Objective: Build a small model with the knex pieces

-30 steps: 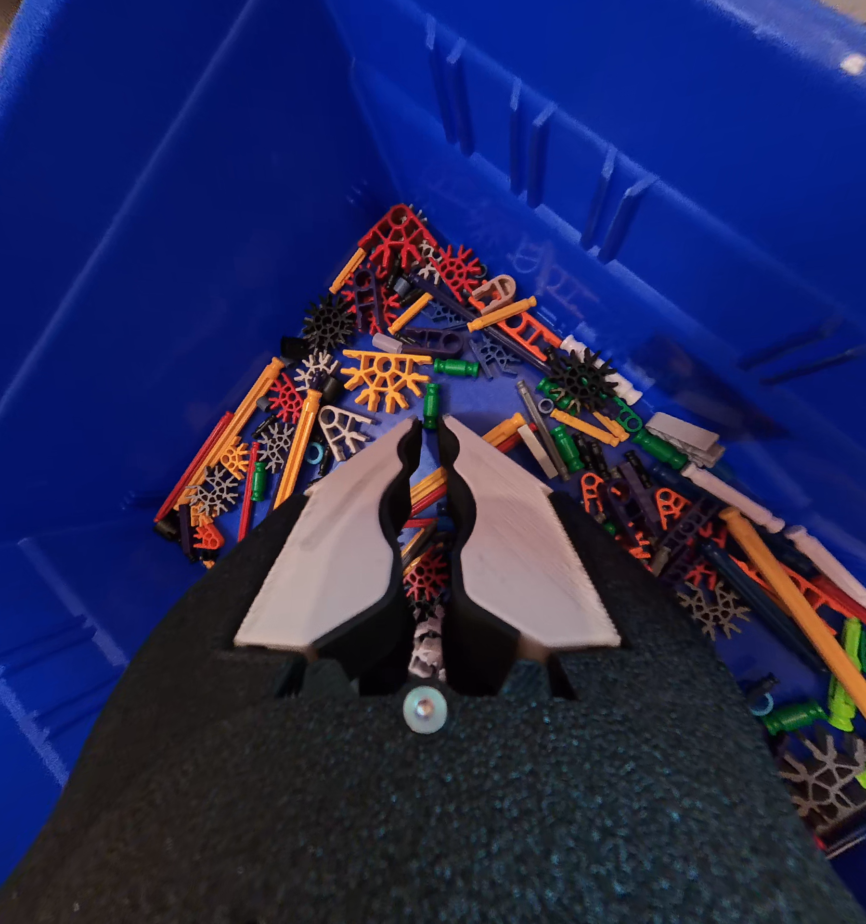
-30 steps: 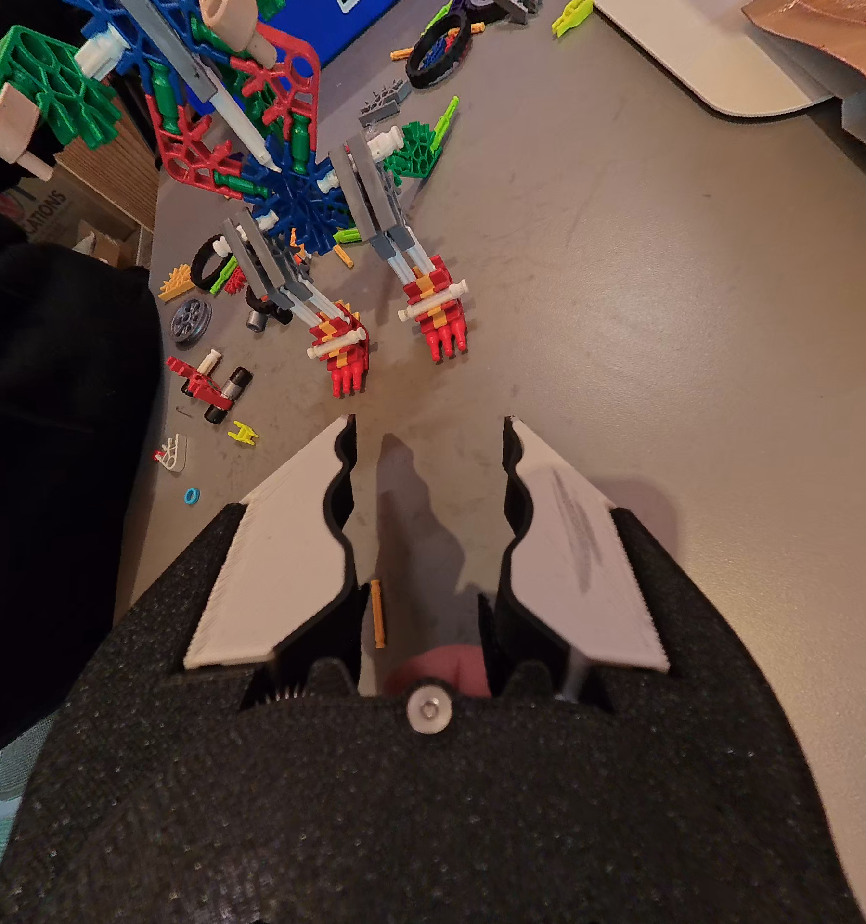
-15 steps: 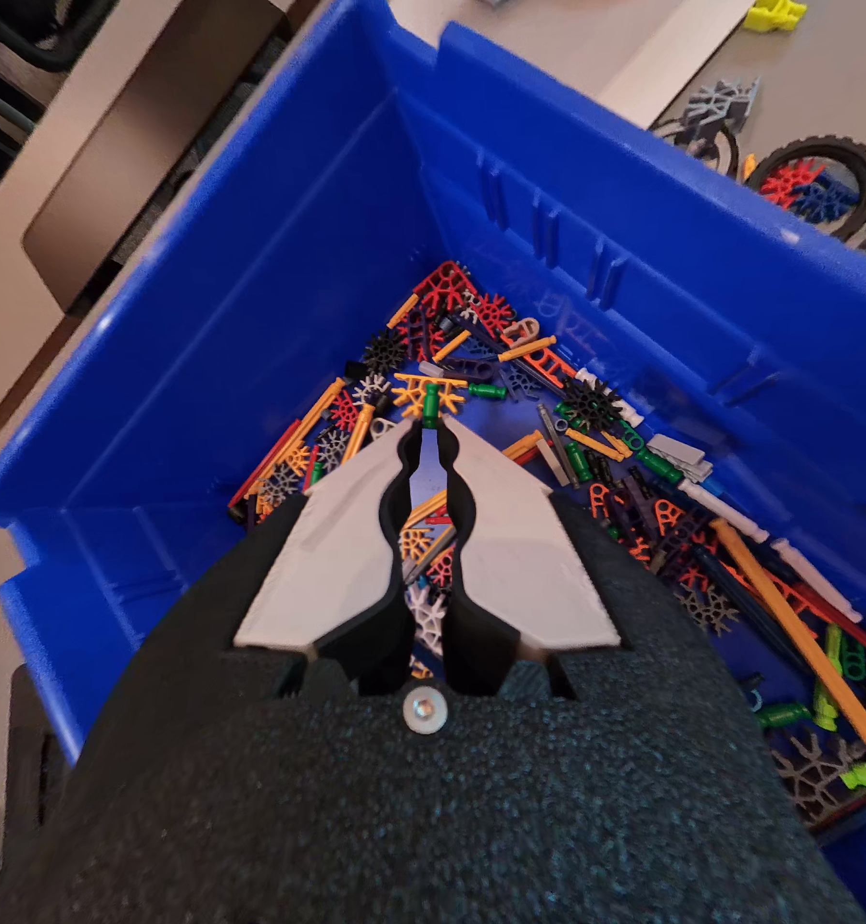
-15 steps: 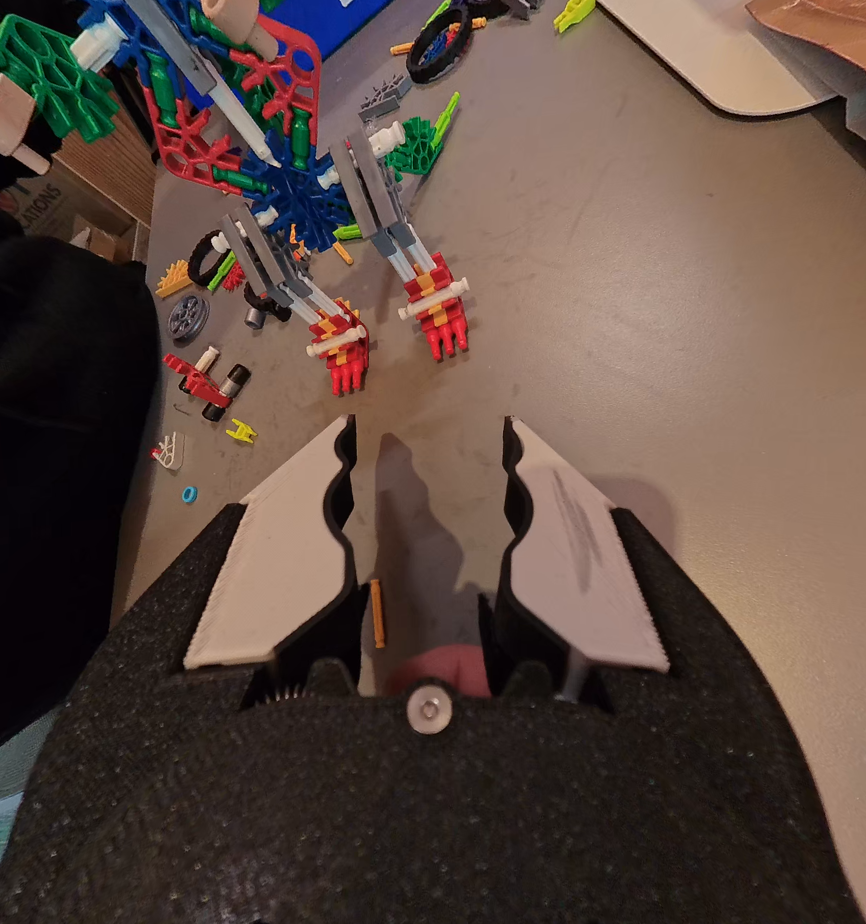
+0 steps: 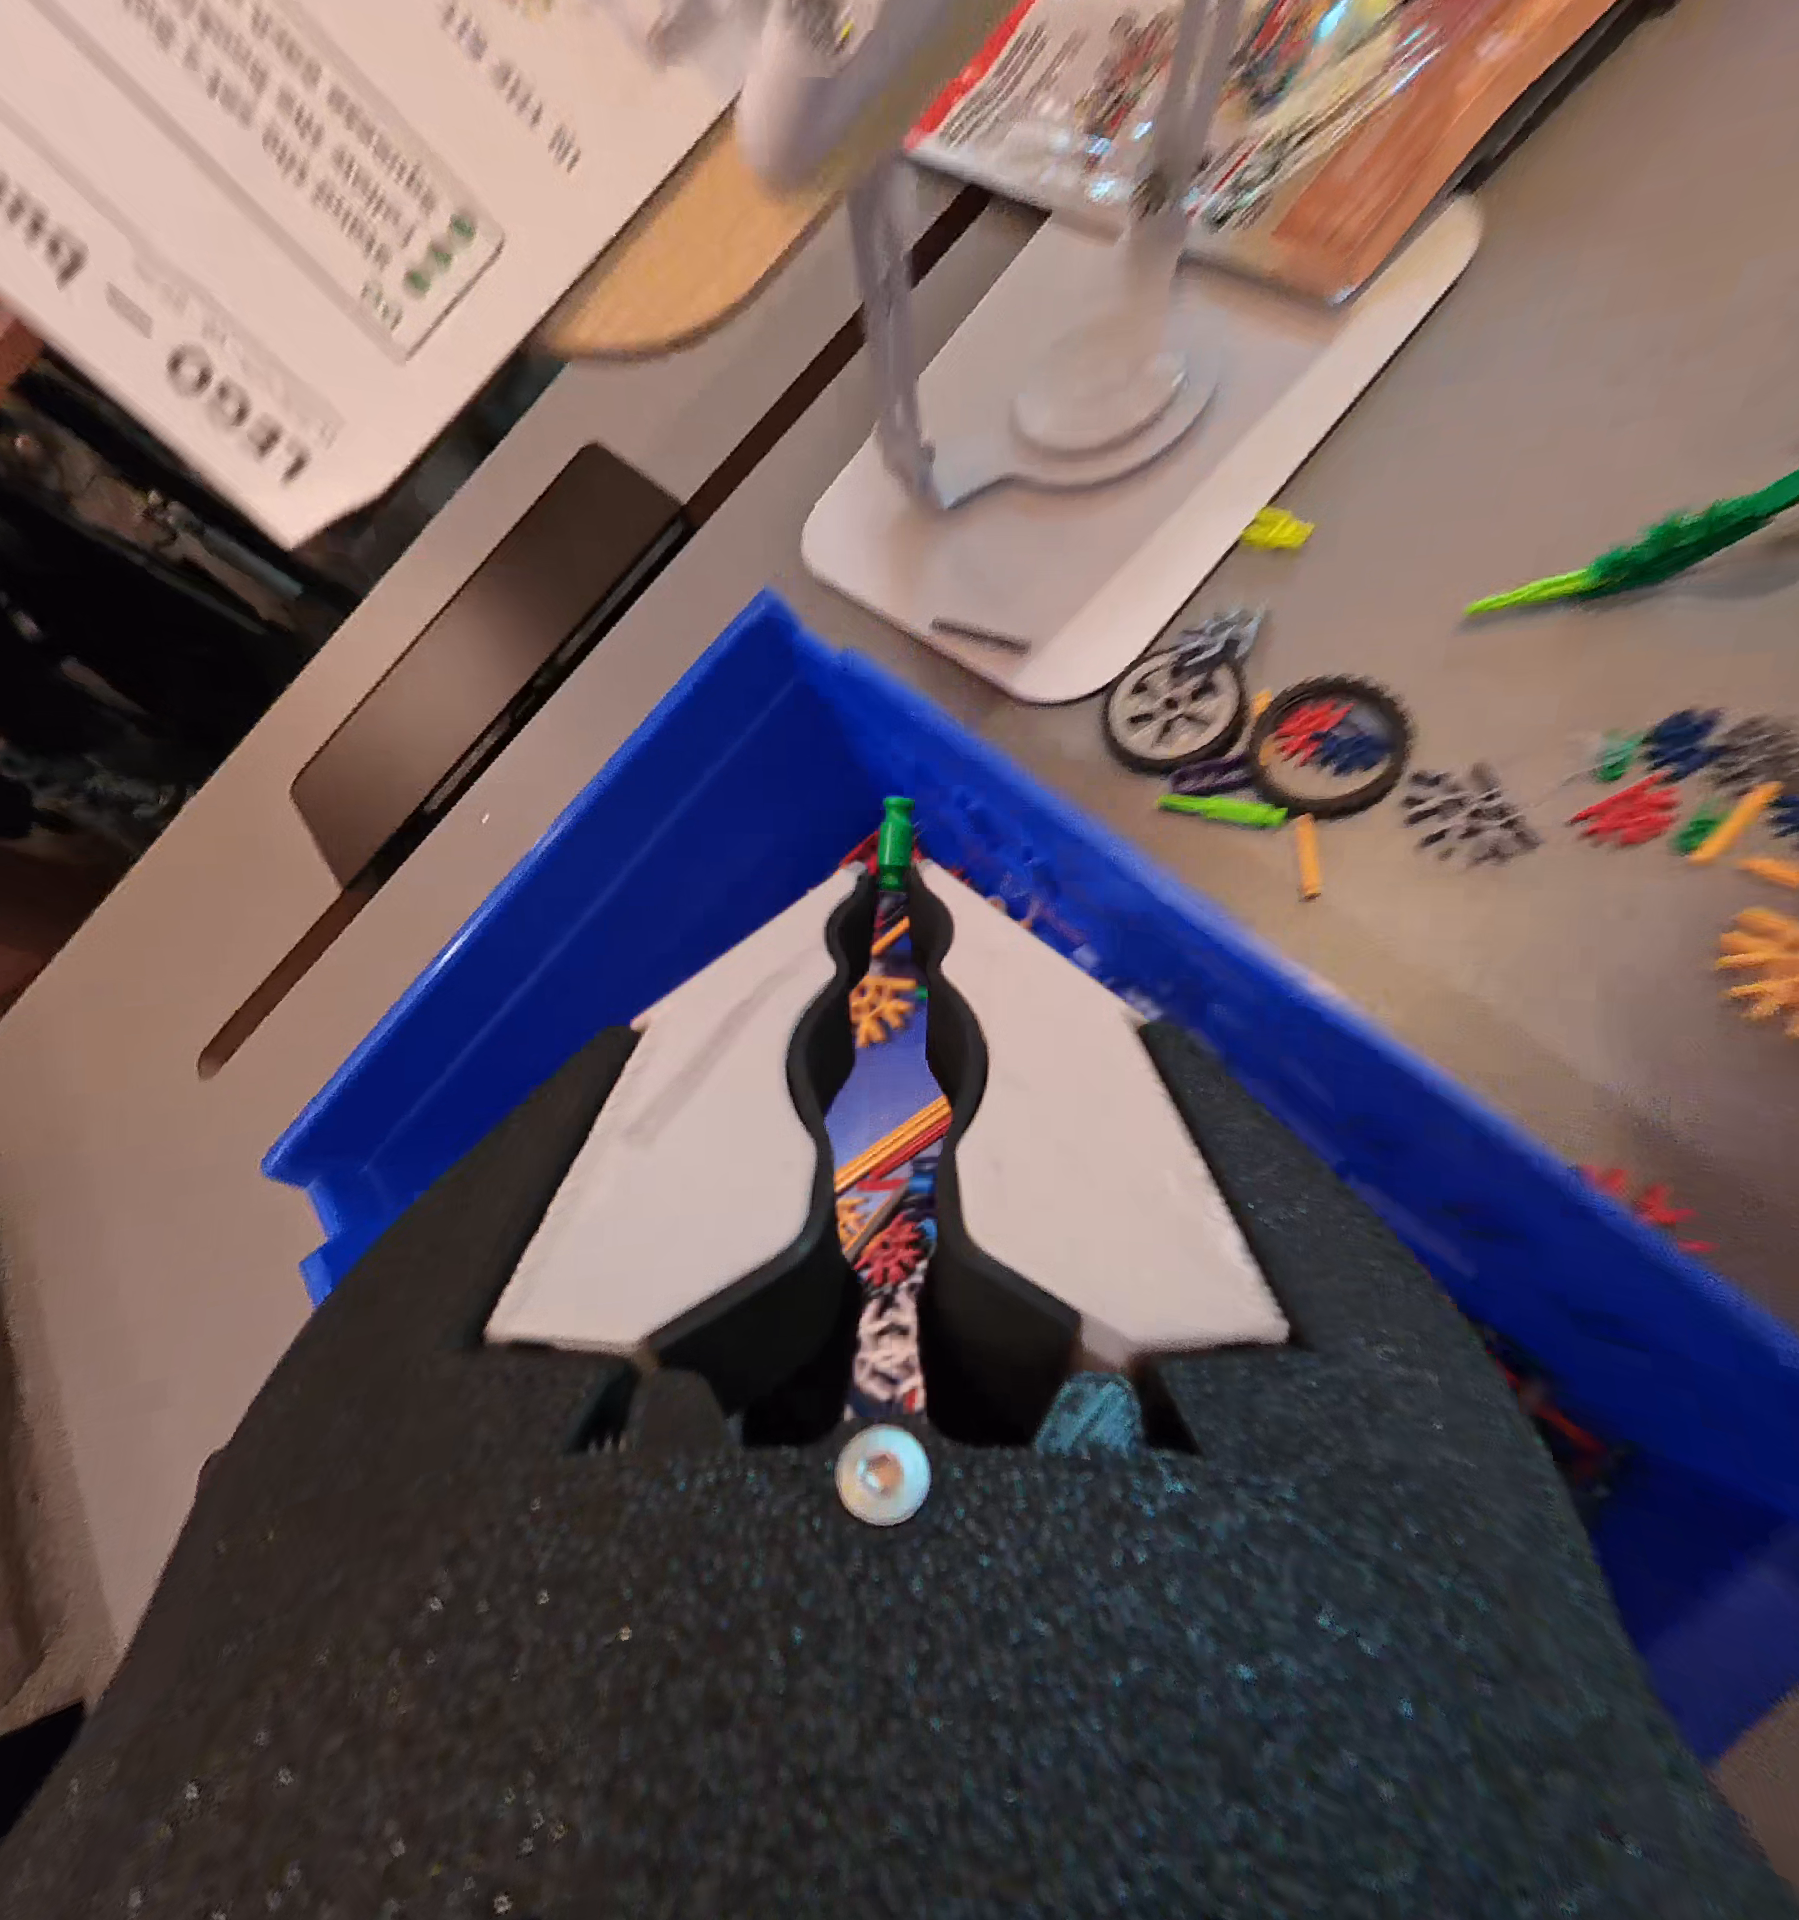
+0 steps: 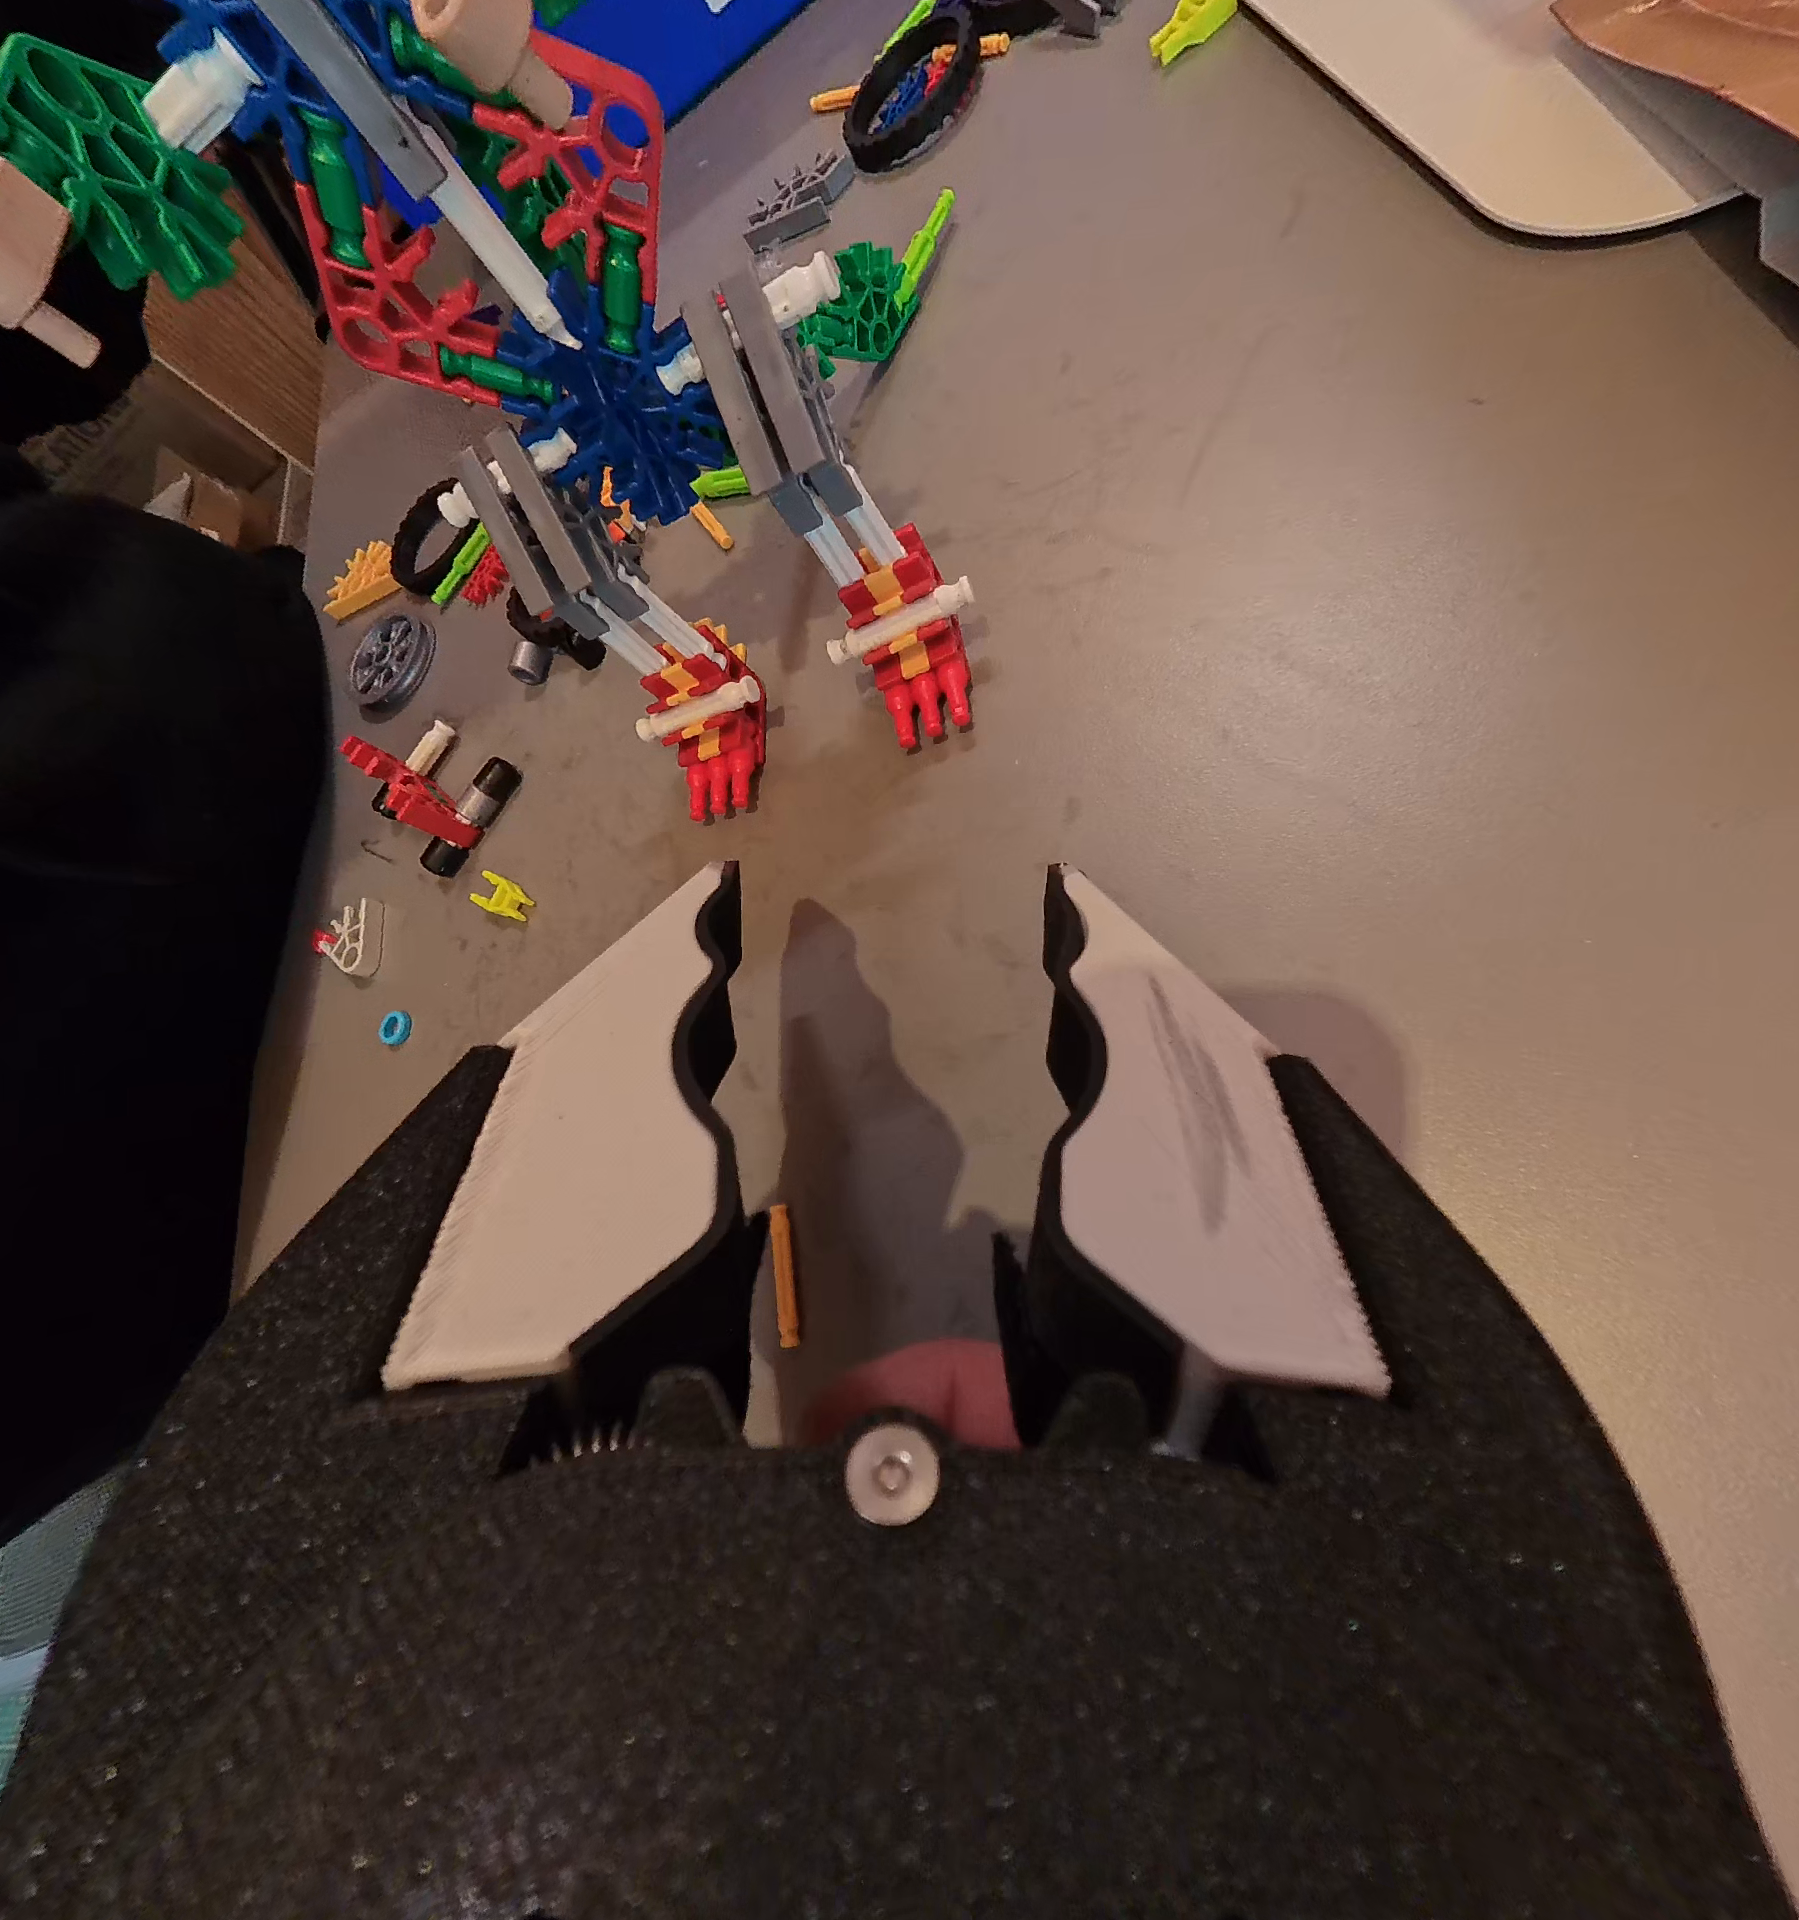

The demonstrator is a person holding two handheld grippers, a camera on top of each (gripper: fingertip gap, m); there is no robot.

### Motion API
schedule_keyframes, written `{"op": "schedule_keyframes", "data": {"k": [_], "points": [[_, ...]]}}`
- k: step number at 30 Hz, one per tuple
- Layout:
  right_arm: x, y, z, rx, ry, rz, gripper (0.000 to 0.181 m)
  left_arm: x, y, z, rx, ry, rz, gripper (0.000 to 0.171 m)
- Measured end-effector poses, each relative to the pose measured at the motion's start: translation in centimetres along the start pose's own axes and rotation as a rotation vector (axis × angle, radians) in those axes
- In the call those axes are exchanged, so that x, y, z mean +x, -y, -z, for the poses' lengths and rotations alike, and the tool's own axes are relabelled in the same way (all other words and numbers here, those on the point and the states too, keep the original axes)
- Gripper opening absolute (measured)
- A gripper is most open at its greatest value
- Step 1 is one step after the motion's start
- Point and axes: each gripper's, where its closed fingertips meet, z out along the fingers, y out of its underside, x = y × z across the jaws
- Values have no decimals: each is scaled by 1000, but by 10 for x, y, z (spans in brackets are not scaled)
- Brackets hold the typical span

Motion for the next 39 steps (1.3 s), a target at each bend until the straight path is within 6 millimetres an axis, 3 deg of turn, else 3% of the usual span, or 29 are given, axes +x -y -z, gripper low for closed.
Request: {"op": "schedule_keyframes", "data": {"k": [11,14,16,18,24,30,34,39], "points": [[0,0,0,-2,-7,9,58,150,68,9,101,-303,-183,4],[0,-1,0,-3,-8,11,58,191,72,6,93,-368,-210,4],[0,-1,0,-3,-11,15,58,211,64,1,55,-391,-238,4],[0,-1,-1,-4,-13,19,58,212,52,-6,-9,-319,-333,4],[0,-1,-1,-5,-14,20,58,232,27,-12,-147,-339,-490,4],[-1,-1,0,-4,-12,17,58,244,9,-22,-216,-352,-540,12],[0,-1,0,-3,-10,14,58,241,14,-19,-187,-341,-513,15],[0,-1,0,-3,-6,11,58,218,43,11,-81,-366,-372,15]]}}
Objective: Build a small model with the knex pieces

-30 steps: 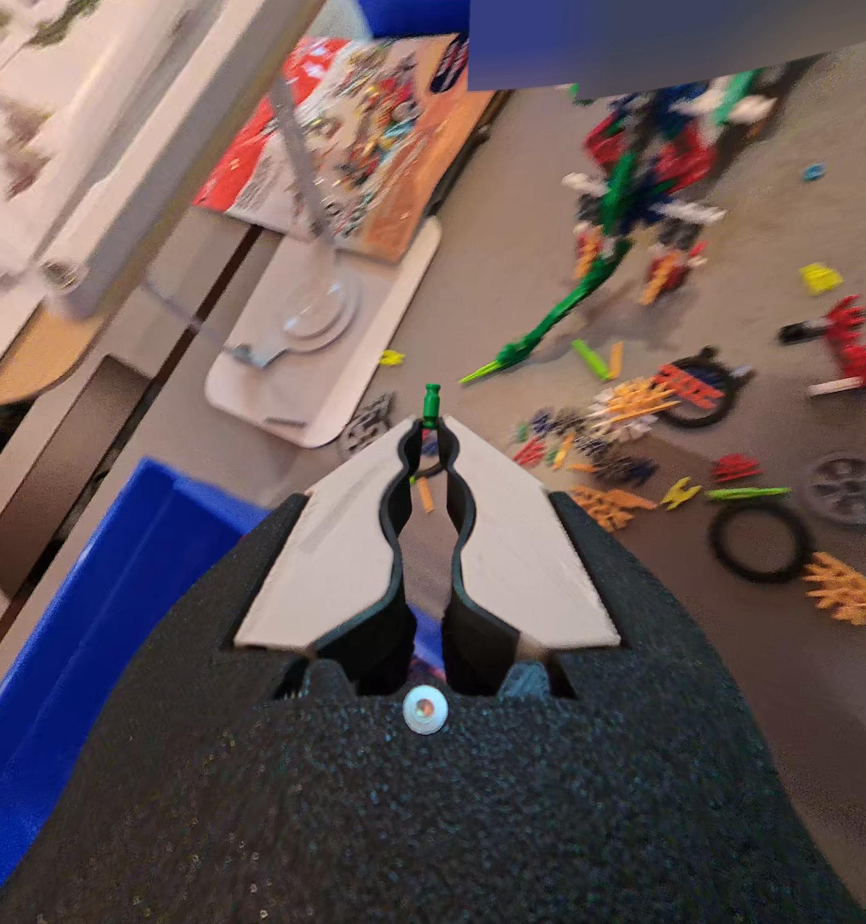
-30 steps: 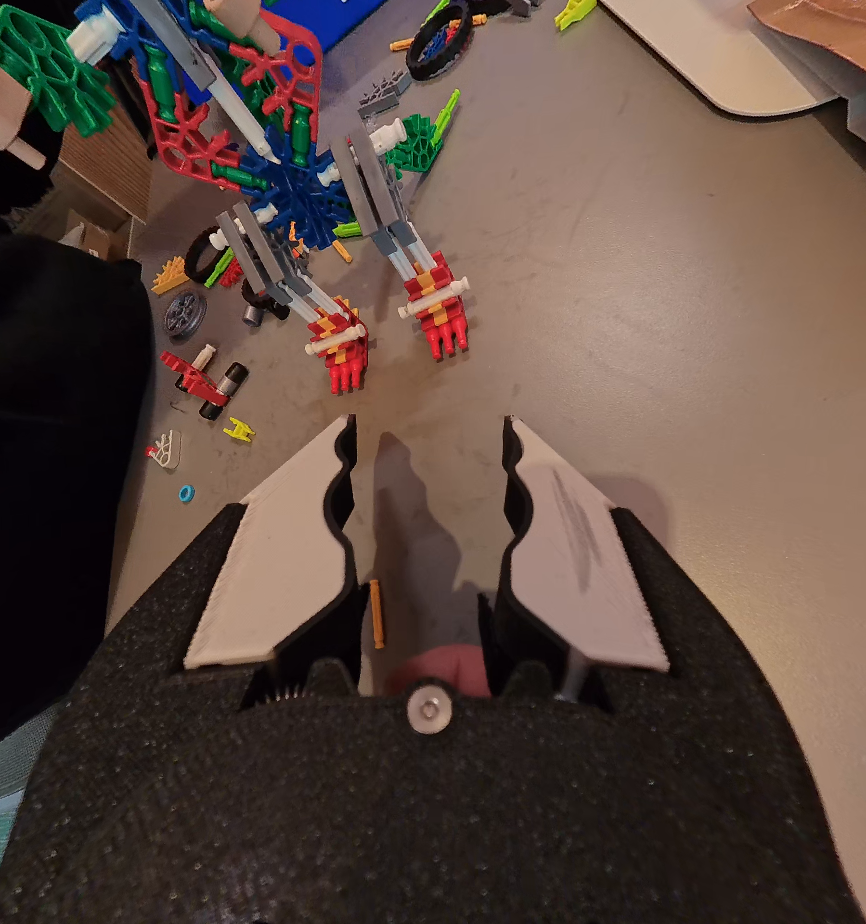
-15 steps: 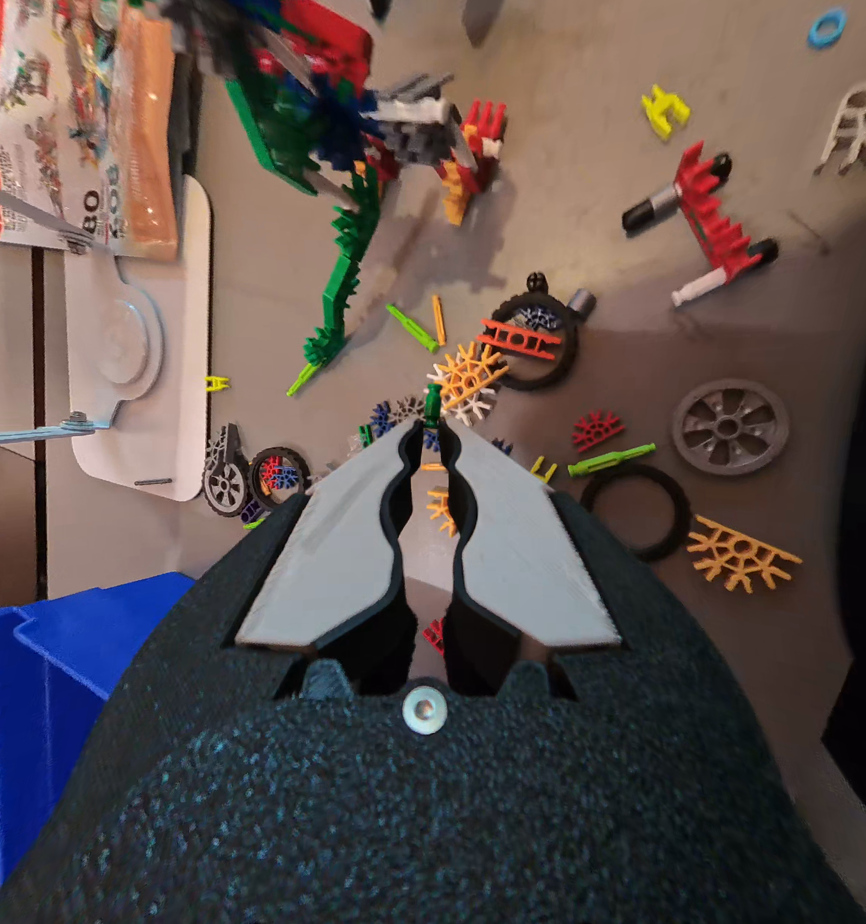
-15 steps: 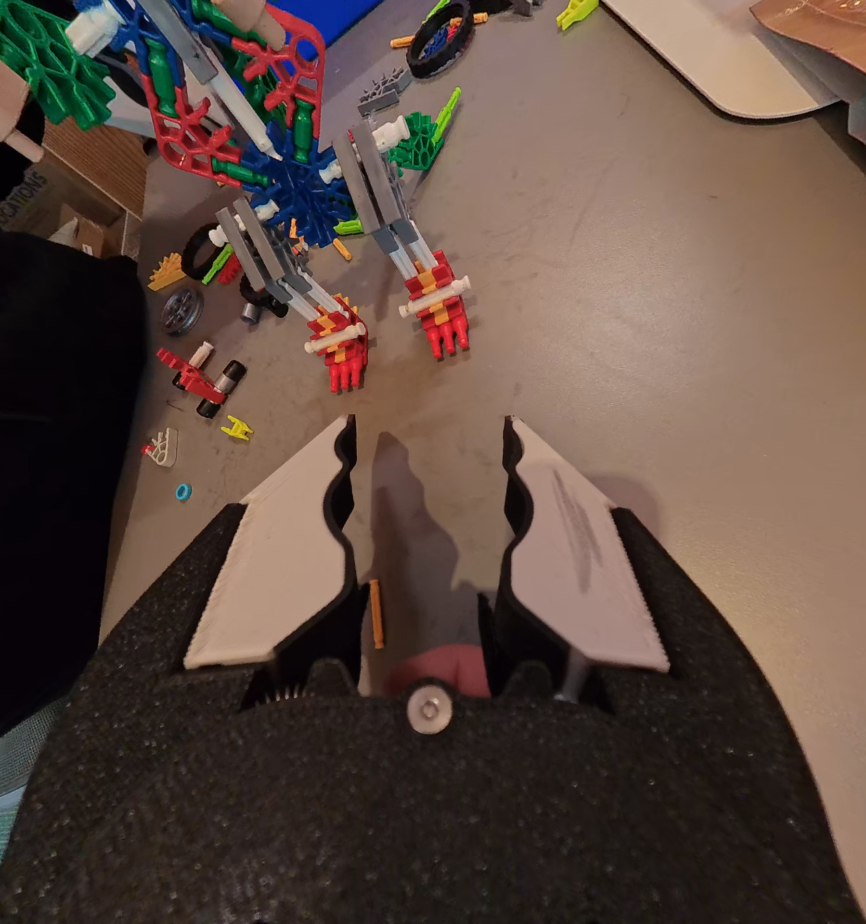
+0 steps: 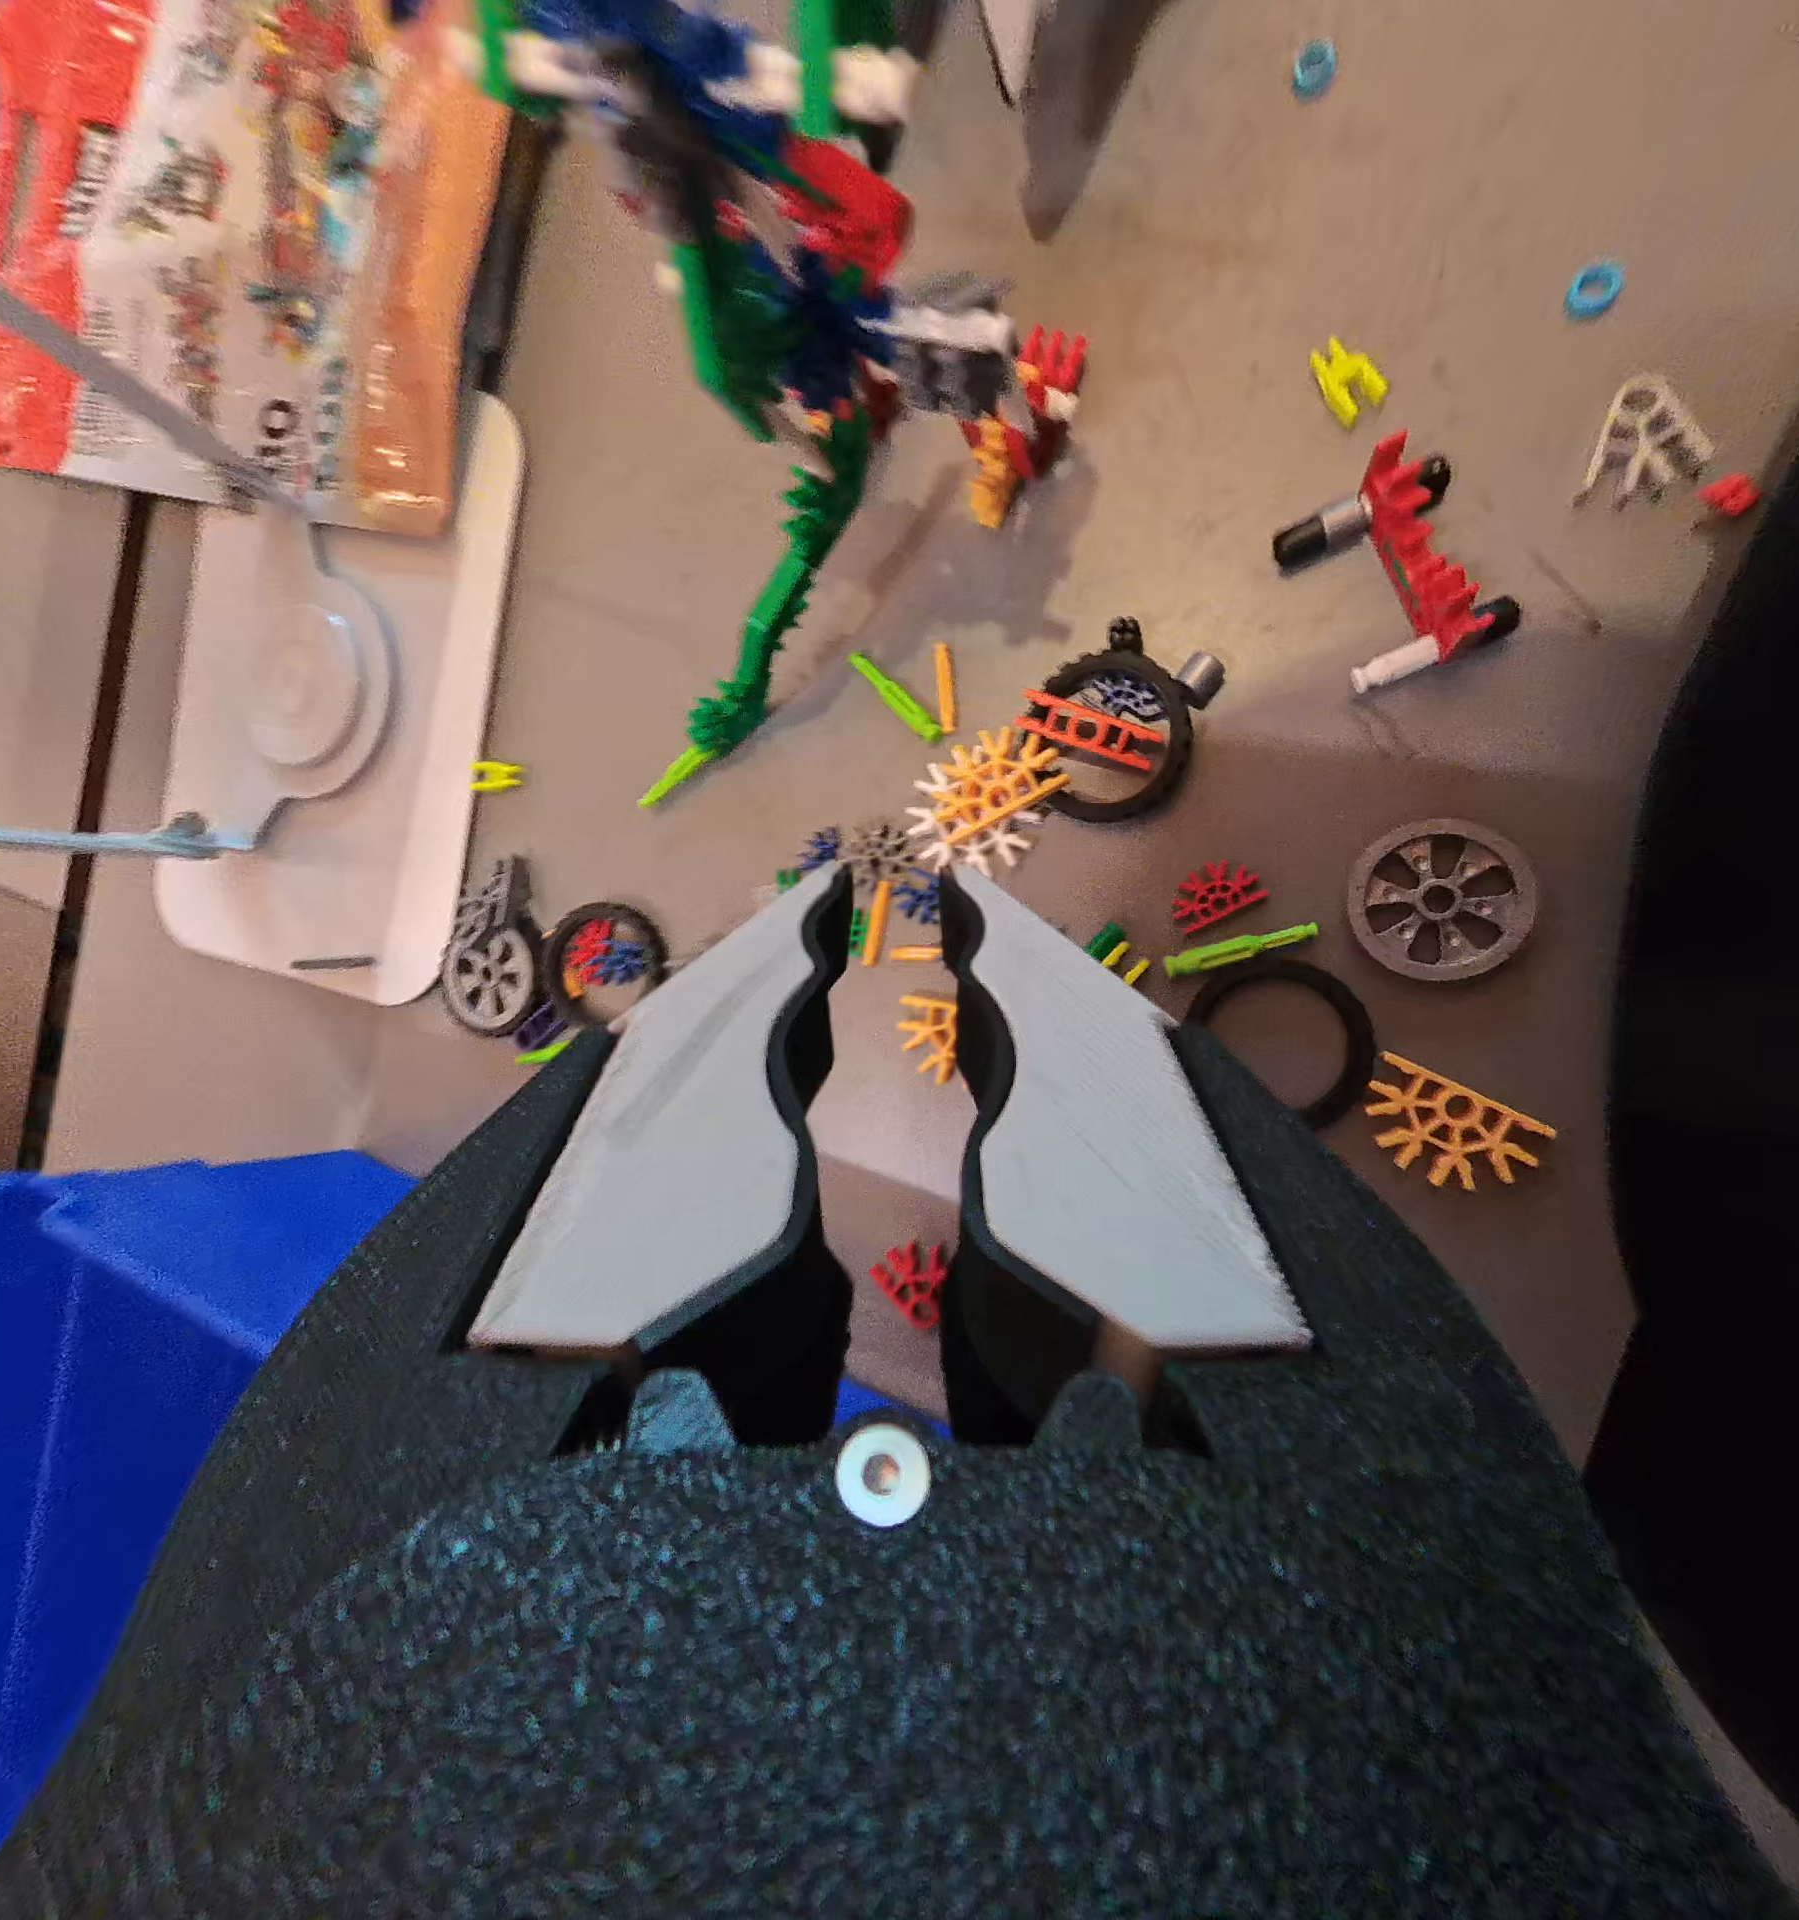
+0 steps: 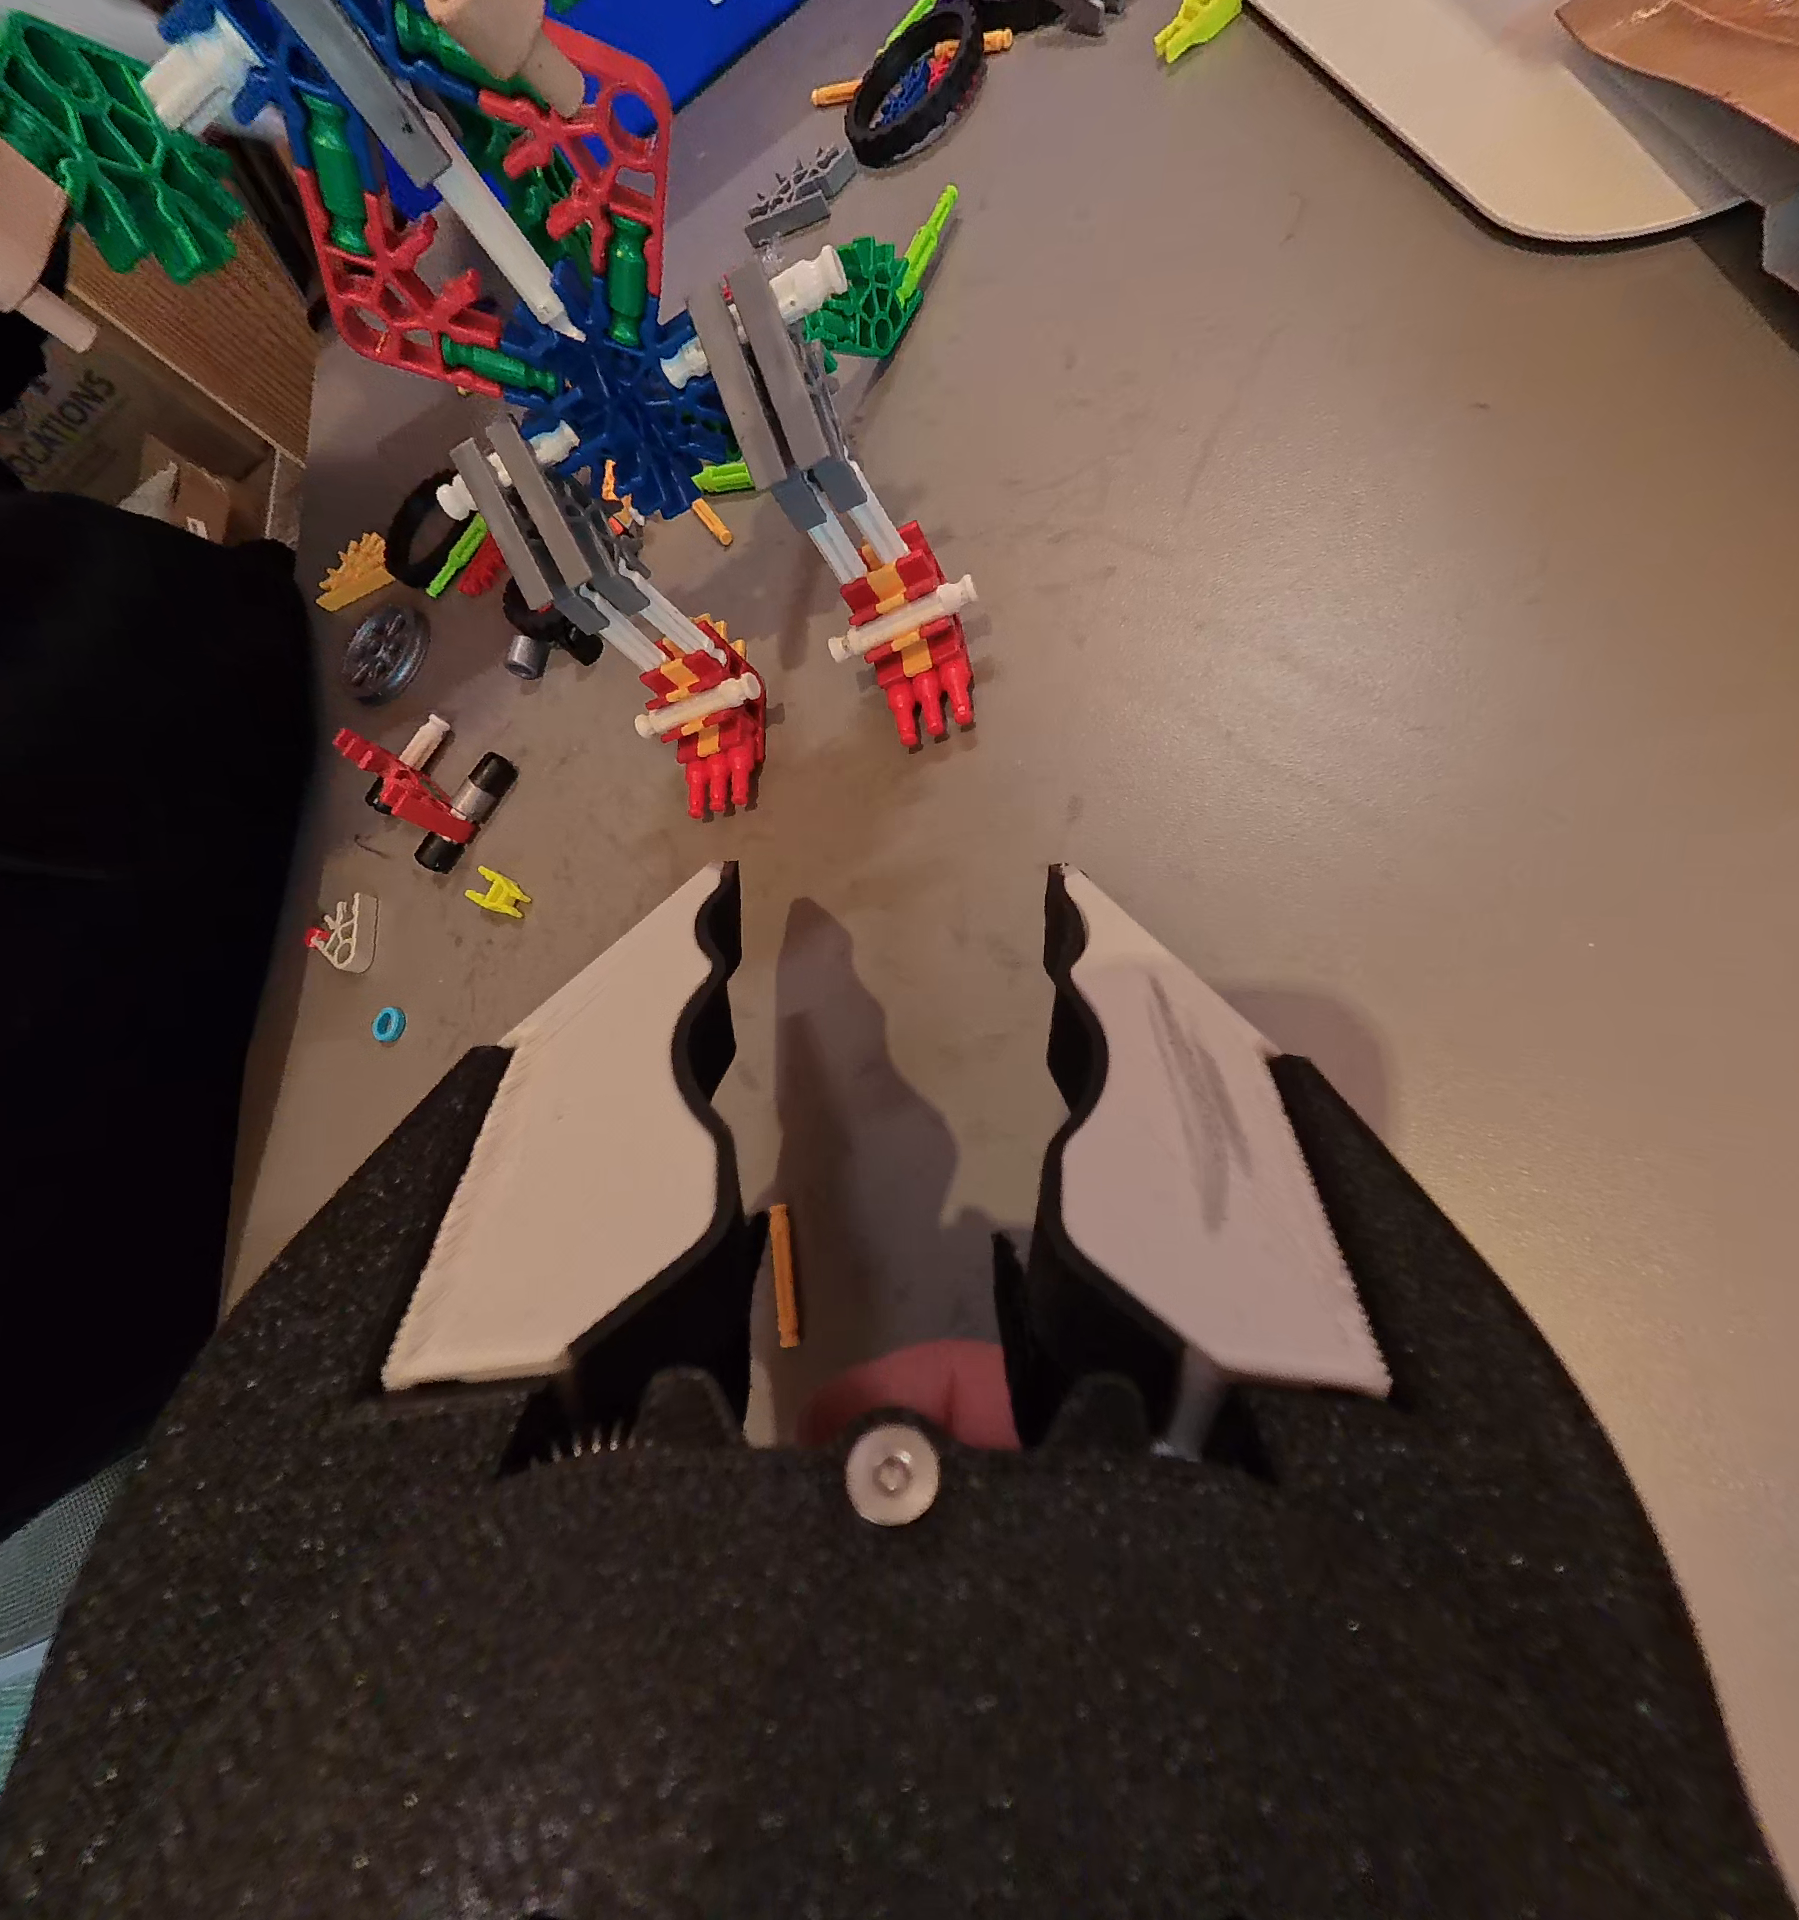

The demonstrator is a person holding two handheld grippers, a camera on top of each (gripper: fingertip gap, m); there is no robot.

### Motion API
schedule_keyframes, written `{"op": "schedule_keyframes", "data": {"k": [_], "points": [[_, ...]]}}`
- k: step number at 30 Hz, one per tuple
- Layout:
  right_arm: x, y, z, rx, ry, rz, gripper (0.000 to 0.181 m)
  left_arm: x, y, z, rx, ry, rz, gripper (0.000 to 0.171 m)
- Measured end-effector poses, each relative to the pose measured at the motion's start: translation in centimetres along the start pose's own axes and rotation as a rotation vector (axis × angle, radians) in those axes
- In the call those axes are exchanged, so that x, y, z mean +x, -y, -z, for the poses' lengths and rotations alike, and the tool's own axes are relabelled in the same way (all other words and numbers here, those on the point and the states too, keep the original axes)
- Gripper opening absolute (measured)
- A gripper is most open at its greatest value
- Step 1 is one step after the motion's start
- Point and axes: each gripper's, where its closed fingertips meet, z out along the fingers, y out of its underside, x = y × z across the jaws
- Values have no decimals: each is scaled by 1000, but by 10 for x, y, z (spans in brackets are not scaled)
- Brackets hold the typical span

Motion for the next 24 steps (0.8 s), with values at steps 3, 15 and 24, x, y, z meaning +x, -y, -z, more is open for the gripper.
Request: {"op": "schedule_keyframes", "data": {"k": [3,15,24], "points": [[0,0,0,0,0,0,58,-40,-8,35,10,110,48,14],[0,0,0,1,3,-5,58,-154,-205,75,-557,280,130,22],[0,0,0,2,6,-8,58,-156,-250,55,-711,98,172,44]]}}
